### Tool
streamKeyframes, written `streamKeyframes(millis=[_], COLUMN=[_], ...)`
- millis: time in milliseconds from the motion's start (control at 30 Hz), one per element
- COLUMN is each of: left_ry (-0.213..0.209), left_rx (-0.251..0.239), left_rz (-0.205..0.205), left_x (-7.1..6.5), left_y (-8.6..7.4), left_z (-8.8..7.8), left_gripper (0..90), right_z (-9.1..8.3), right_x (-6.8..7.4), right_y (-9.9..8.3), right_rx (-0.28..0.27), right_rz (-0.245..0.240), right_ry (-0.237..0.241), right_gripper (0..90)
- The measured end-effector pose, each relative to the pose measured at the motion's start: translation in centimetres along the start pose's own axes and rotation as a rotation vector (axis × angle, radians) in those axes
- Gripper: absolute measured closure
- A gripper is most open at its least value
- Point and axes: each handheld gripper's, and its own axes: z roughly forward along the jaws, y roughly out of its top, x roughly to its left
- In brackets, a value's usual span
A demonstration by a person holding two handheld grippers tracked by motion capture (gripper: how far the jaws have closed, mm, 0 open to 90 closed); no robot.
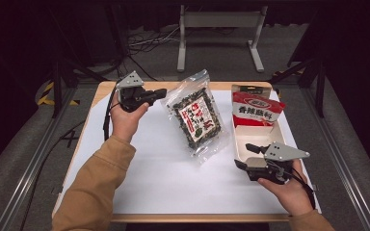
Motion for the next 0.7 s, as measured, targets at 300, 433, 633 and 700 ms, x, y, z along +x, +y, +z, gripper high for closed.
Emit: streamKeyframes(millis=[300,433,633,700], left_ry=[-0.088,-0.136,-0.193,-0.21], left_rx=[-0.068,-0.073,-0.094,-0.1], left_rz=[0.126,0.186,0.234,0.249], left_x=[-4.2,-6.2,-8.4,-9.0], left_y=[2.5,3.3,3.2,3.0], left_z=[-2.4,-3.2,-4.3,-4.6], left_gripper=[90.0,90.0,90.0,90.0], right_z=[0.2,0.2,0.4,0.4], right_x=[-0.1,-0.4,-0.9,-1.3], right_y=[0.3,0.6,1.6,2.2], right_rx=[-0.012,-0.027,-0.048,-0.061], right_rz=[0.001,0.01,0.006,0.009], right_ry=[0.002,0.006,0.004,0.005], right_gripper=[33.0,33.0,32.9,32.0])
